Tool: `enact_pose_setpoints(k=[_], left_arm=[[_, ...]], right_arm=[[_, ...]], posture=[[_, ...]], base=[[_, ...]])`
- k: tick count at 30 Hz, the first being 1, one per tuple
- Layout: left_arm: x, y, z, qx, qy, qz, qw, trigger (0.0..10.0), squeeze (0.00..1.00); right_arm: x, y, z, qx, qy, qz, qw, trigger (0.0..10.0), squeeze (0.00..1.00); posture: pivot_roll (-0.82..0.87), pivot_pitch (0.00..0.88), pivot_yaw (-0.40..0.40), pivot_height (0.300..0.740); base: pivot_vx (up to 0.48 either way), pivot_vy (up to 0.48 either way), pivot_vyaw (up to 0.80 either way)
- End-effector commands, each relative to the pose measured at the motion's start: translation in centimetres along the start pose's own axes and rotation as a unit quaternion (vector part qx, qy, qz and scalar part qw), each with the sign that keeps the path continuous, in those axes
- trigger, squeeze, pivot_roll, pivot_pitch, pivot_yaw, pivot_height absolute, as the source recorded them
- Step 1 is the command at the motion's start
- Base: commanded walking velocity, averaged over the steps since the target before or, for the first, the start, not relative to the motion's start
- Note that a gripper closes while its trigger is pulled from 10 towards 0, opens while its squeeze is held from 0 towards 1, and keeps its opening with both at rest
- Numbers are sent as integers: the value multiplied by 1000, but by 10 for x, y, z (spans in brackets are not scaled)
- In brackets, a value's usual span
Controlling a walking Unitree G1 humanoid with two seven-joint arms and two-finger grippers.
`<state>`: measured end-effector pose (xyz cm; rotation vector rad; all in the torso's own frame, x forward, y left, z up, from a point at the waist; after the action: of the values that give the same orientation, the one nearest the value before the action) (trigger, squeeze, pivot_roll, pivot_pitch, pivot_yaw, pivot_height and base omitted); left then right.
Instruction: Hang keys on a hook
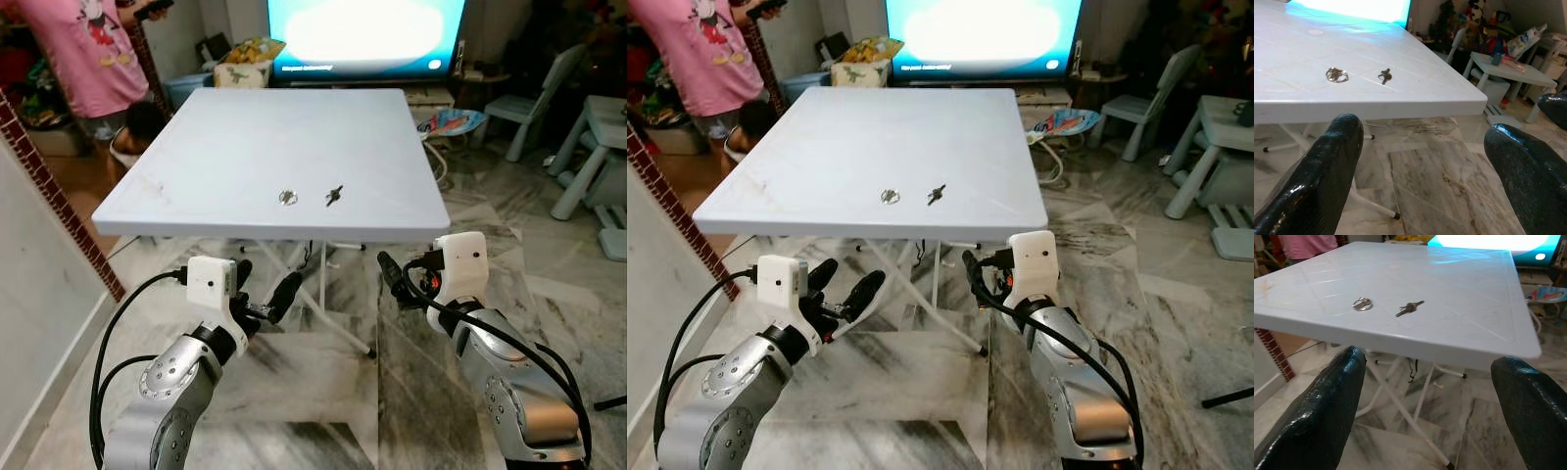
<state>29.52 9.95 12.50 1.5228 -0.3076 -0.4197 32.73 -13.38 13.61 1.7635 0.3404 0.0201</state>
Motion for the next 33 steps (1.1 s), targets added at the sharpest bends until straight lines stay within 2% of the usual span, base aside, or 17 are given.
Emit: enact_pose_setpoints(k=[1,6,21,33], left_arm=[[-1,2,-2,9,1,2,1000,10000,0],[-1,1,-3,11,1,1,1000,10000,0],[1,3,1,18,-9,2,1000,10000,0],[1,1,5,24,-20,0,1000,10000,0]], right_arm=[[-1,7,-5,-4,14,11,1000,10000,0],[-1,6,-6,-3,16,9,1000,10000,0],[0,4,-12,-6,28,8,1000,10000,0],[-1,-2,-9,-1,17,2,1000,10000,0]], posture=[[-7,16,37,740],[-7,11,37,740],[1,3,42,740],[2,4,46,740]], base=[[390,0,0],[385,0,0],[401,247,0],[402,250,0]])
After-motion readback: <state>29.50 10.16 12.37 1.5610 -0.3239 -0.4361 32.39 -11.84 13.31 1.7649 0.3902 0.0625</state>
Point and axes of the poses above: a point about 5 cm out from each wrist's last joint towards the gripper, its own x axis pointing out of the wrist towards the gripper, its own y axis along the axis of the wrist's last joint, z = x × y, the point moved 5 cm from there along x, pointing out of the wrist towards the gripper, and after that the axes turned 13 degrees about x, right-handed, at the moved point
